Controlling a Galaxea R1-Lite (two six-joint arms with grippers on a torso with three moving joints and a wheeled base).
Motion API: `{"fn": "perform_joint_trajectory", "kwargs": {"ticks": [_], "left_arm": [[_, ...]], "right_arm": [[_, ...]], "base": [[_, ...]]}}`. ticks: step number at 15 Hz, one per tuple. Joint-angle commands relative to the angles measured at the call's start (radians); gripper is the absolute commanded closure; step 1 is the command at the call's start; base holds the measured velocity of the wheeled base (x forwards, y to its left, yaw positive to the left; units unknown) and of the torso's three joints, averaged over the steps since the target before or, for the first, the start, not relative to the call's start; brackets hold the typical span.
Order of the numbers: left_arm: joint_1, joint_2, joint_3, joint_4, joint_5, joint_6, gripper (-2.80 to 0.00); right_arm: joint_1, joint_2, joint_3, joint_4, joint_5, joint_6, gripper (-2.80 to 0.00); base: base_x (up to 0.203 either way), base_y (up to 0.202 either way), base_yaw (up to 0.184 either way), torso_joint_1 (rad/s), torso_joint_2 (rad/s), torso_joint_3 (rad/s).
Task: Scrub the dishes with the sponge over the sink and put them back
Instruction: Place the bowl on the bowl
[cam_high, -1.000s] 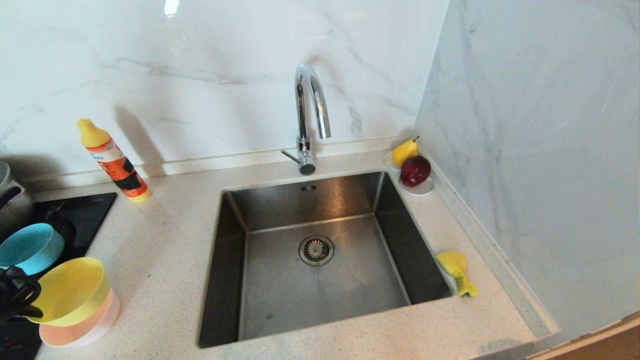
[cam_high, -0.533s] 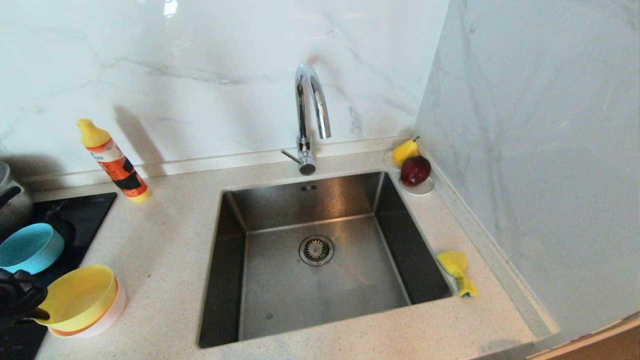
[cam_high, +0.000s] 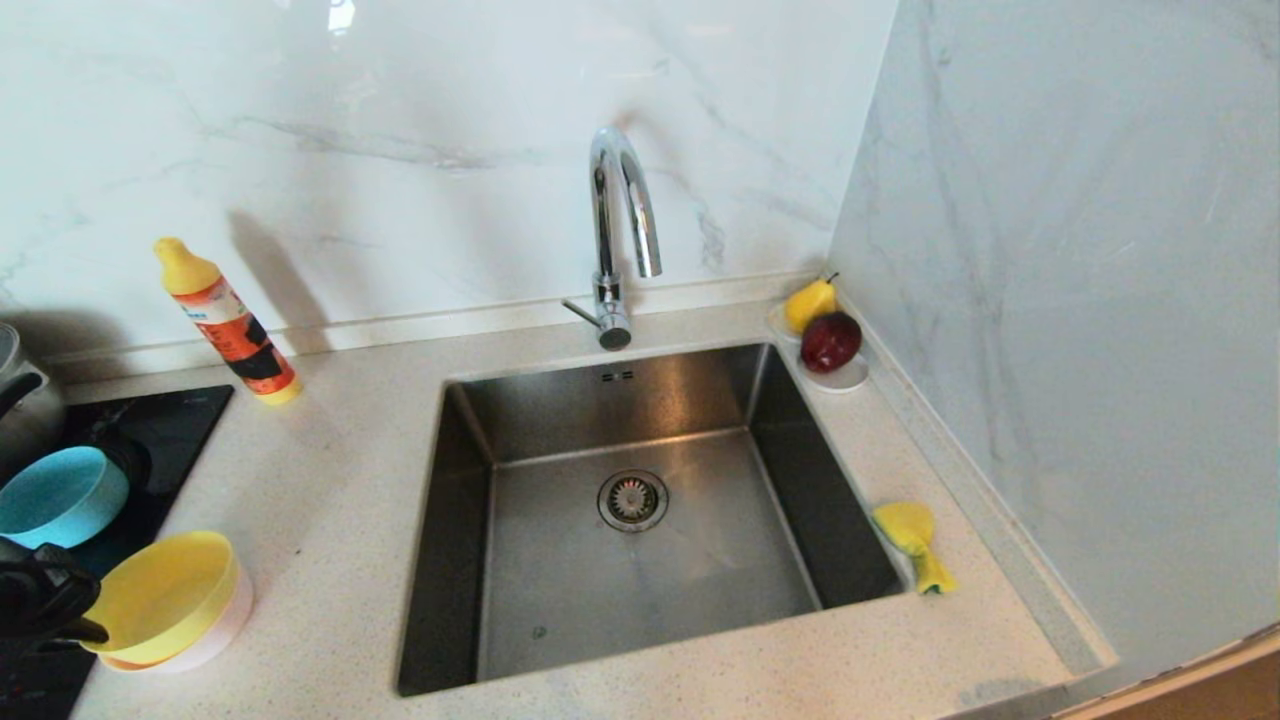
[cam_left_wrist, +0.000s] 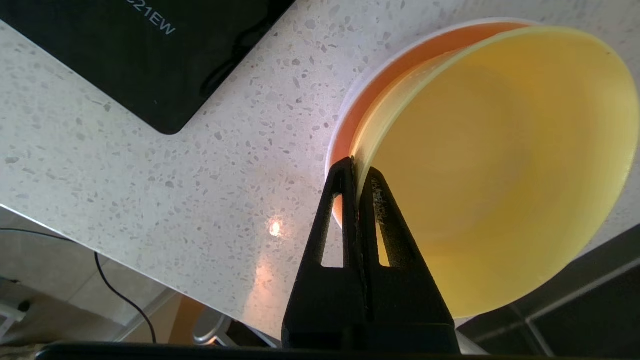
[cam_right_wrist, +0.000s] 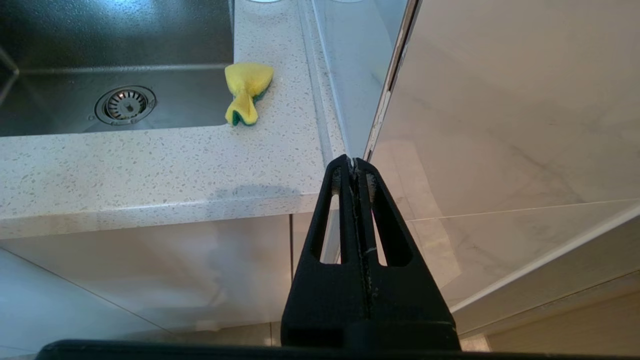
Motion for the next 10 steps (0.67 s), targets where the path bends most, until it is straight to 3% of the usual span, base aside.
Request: {"fn": "perform_joint_trajectory", "kwargs": {"ticks": [1, 2, 3, 10], "left_arm": [[0.001, 0.019, -0.001, -0.014, -0.001, 0.0, 0.0], [0.002, 0.019, -0.001, -0.032, -0.001, 0.0, 0.0], [0.003, 0.017, -0.004, -0.041, -0.003, -0.002, -2.8], [0.008, -0.085, -0.082, 0.005, -0.031, -0.032, -2.8]], "right_arm": [[0.0, 0.001, 0.0, 0.0, 0.001, -0.001, 0.0], [0.0, 0.001, 0.0, 0.0, 0.001, -0.001, 0.0], [0.0, 0.001, 0.0, 0.0, 0.001, -0.001, 0.0], [0.0, 0.001, 0.0, 0.0, 0.001, -0.001, 0.0]], "base": [[0.0, 0.0, 0.0, 0.0, 0.0, 0.0], [0.0, 0.0, 0.0, 0.0, 0.0, 0.0], [0.0, 0.0, 0.0, 0.0, 0.0, 0.0], [0.0, 0.0, 0.0, 0.0, 0.0, 0.0]]}}
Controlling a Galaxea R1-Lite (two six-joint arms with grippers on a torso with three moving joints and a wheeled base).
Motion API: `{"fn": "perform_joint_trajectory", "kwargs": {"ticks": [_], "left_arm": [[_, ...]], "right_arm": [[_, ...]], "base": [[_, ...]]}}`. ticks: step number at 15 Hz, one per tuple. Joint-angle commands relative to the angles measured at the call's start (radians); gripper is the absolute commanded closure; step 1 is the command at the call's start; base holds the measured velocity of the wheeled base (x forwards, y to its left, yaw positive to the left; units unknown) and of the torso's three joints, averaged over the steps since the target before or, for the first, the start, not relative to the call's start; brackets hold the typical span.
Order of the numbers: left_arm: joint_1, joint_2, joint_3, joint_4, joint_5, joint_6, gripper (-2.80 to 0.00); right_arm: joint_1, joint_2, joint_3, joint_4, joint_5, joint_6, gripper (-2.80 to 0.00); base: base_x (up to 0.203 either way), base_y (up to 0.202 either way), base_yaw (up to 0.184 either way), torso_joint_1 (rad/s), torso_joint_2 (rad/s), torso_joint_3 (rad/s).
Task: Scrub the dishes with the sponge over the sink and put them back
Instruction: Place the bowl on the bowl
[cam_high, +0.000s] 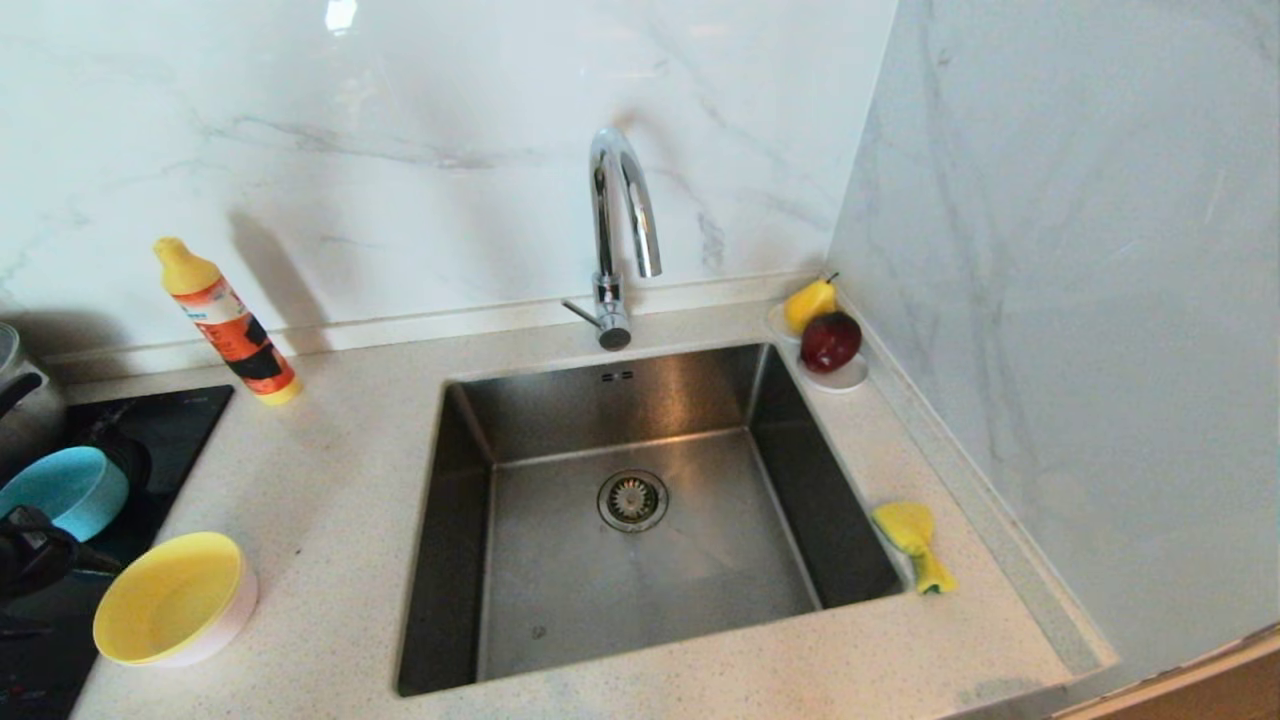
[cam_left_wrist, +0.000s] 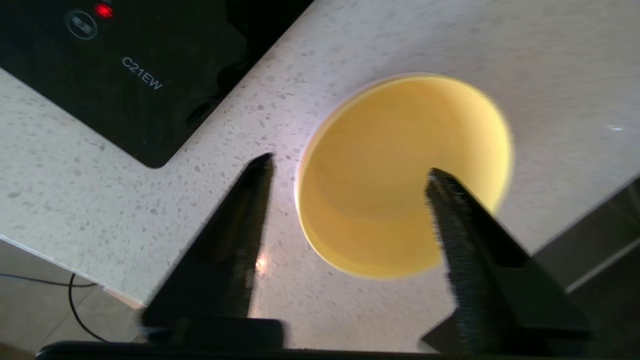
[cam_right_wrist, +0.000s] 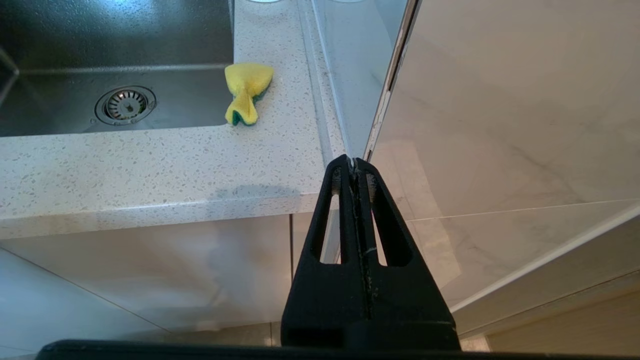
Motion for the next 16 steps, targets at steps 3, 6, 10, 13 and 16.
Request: {"fn": "perform_joint_trajectory", "kwargs": {"ticks": [3, 6, 10, 13, 16], "left_arm": [[0.0, -0.058, -0.11, 0.096, -0.007, -0.009, 0.0], [0.0, -0.035, -0.247, 0.14, -0.002, -0.074, 0.0], [0.011, 0.083, -0.409, 0.209, 0.007, -0.146, 0.0], [0.037, 0.182, -0.508, 0.219, 0.008, -0.184, 0.0], [0.079, 0.276, -0.624, 0.271, 0.006, -0.196, -2.8]], "right_arm": [[0.0, 0.001, 0.0, 0.0, -0.001, -0.001, 0.0], [0.0, 0.001, 0.0, 0.0, -0.001, -0.001, 0.0], [0.0, 0.001, 0.0, 0.0, 0.001, -0.001, 0.0], [0.0, 0.001, 0.0, 0.0, 0.0, -0.001, 0.0], [0.0, 0.001, 0.0, 0.0, -0.001, -0.001, 0.0]], "base": [[0.0, 0.0, 0.0, 0.0, 0.0, 0.0], [0.0, 0.0, 0.0, 0.0, 0.0, 0.0], [0.0, 0.0, 0.0, 0.0, 0.0, 0.0], [0.0, 0.0, 0.0, 0.0, 0.0, 0.0], [0.0, 0.0, 0.0, 0.0, 0.0, 0.0]]}}
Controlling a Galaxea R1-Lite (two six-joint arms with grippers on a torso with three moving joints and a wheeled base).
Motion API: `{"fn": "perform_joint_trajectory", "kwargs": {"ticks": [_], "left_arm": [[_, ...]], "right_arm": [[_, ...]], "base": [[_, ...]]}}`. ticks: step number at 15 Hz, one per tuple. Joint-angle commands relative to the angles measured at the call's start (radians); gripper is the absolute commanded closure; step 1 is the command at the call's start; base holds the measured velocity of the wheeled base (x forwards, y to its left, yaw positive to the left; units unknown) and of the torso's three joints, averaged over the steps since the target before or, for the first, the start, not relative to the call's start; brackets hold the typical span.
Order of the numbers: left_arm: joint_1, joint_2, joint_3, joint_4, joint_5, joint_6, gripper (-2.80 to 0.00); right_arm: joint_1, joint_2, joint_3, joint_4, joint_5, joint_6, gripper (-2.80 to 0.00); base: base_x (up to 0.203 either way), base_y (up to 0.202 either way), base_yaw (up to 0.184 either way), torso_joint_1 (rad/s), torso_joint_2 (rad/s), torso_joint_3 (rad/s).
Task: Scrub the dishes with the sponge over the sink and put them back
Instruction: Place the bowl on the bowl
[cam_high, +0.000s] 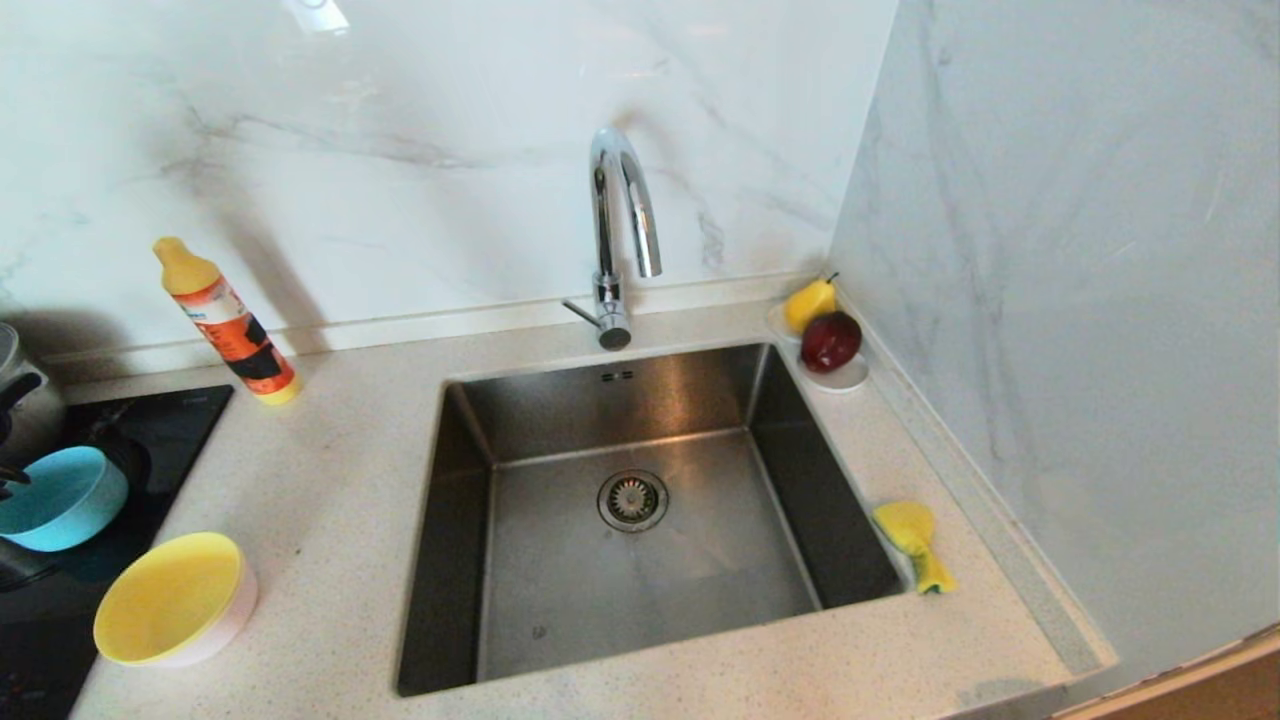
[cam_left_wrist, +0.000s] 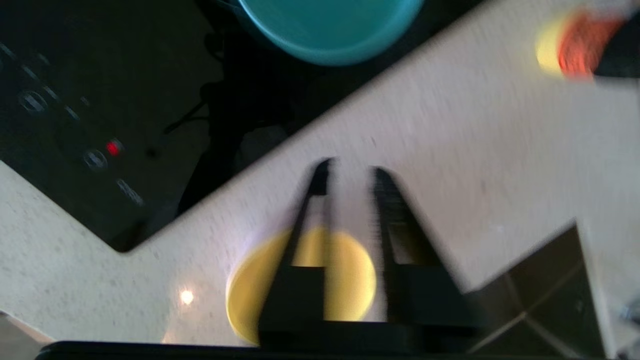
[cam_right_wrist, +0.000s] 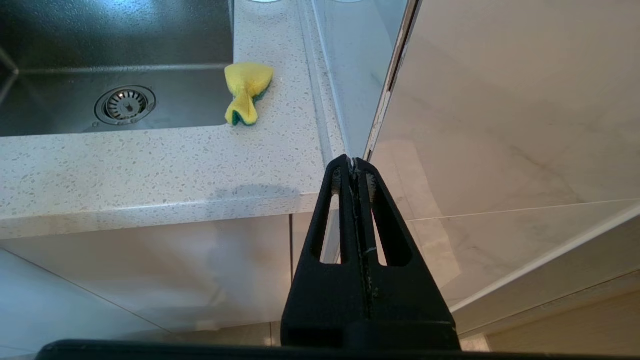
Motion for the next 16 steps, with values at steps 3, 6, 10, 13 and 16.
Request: {"fn": "perform_joint_trajectory", "kwargs": {"ticks": [3, 6, 10, 13, 16], "left_arm": [[0.049, 0.149, -0.123, 0.02, -0.002, -0.062, -2.8], [0.067, 0.198, -0.136, 0.014, -0.003, -0.077, -2.8], [0.098, 0.269, -0.162, 0.013, -0.002, -0.095, -2.8], [0.107, 0.284, -0.187, 0.019, -0.002, -0.1, -2.8], [0.115, 0.298, -0.188, 0.017, -0.001, -0.1, -2.8]], "right_arm": [[0.0, 0.001, 0.0, 0.0, 0.001, -0.001, 0.0], [0.0, 0.001, 0.0, 0.0, 0.001, -0.001, 0.0], [0.0, 0.001, 0.0, 0.0, 0.001, -0.001, 0.0], [0.0, 0.001, 0.0, 0.0, 0.001, -0.001, 0.0], [0.0, 0.001, 0.0, 0.0, 0.001, -0.001, 0.0]], "base": [[0.0, 0.0, 0.0, 0.0, 0.0, 0.0], [0.0, 0.0, 0.0, 0.0, 0.0, 0.0], [0.0, 0.0, 0.0, 0.0, 0.0, 0.0], [0.0, 0.0, 0.0, 0.0, 0.0, 0.0], [0.0, 0.0, 0.0, 0.0, 0.0, 0.0]]}}
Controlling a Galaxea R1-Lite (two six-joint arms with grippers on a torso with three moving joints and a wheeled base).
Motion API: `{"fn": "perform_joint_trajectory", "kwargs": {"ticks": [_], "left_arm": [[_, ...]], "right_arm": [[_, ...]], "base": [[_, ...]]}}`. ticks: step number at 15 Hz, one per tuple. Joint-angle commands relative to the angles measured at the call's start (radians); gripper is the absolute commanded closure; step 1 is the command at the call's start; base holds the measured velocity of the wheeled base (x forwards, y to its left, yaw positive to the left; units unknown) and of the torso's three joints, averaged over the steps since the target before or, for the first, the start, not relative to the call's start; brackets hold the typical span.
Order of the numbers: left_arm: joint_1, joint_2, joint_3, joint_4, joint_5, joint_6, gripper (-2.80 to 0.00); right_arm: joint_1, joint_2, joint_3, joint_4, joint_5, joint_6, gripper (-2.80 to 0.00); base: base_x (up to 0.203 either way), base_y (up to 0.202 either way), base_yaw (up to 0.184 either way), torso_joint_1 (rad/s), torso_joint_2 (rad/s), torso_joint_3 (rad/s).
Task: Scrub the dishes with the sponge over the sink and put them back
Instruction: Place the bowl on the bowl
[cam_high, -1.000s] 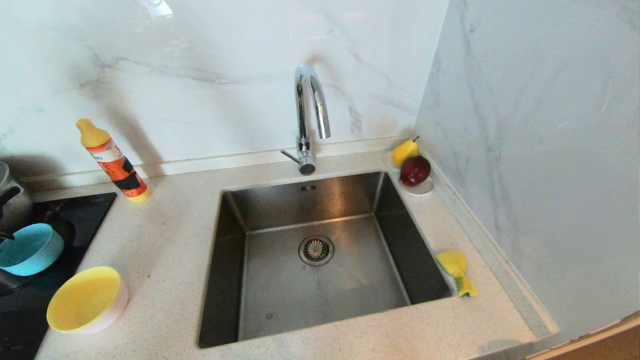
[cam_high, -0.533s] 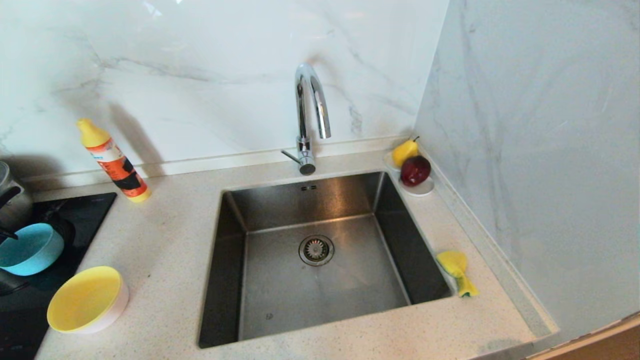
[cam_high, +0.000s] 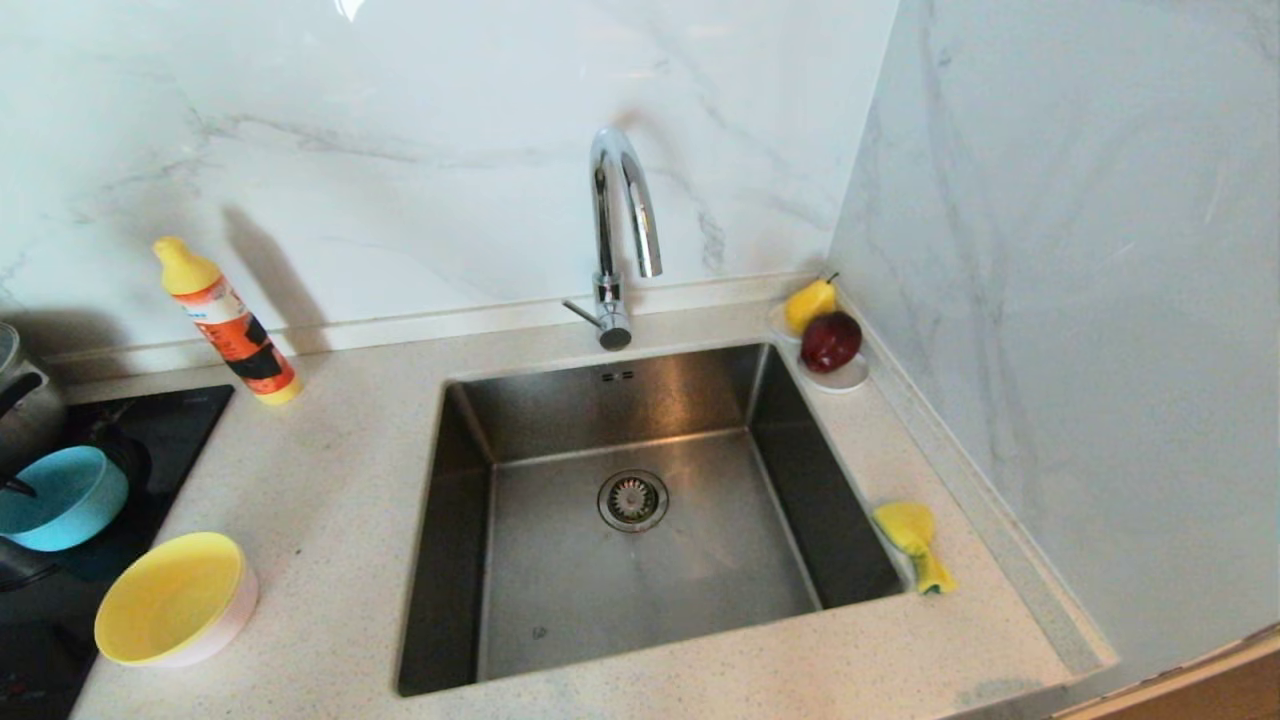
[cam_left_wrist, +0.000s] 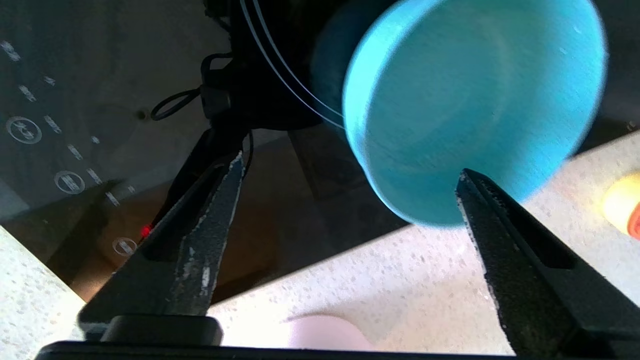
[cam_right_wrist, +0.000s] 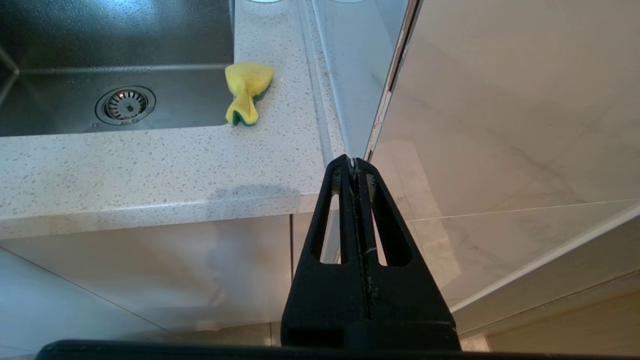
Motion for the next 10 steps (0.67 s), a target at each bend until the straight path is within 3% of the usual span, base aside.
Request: {"fn": "perform_joint_trajectory", "kwargs": {"ticks": [1, 10], "left_arm": [[0.008, 0.025, -0.003, 0.002, -0.001, -0.003, -2.8], [0.028, 0.145, -0.06, 0.005, 0.032, -0.011, -2.8]], "right_arm": [[0.0, 0.001, 0.0, 0.0, 0.001, -0.001, 0.0], [0.0, 0.001, 0.0, 0.0, 0.001, -0.001, 0.0]], "base": [[0.0, 0.0, 0.0, 0.0, 0.0, 0.0], [0.0, 0.0, 0.0, 0.0, 0.0, 0.0]]}}
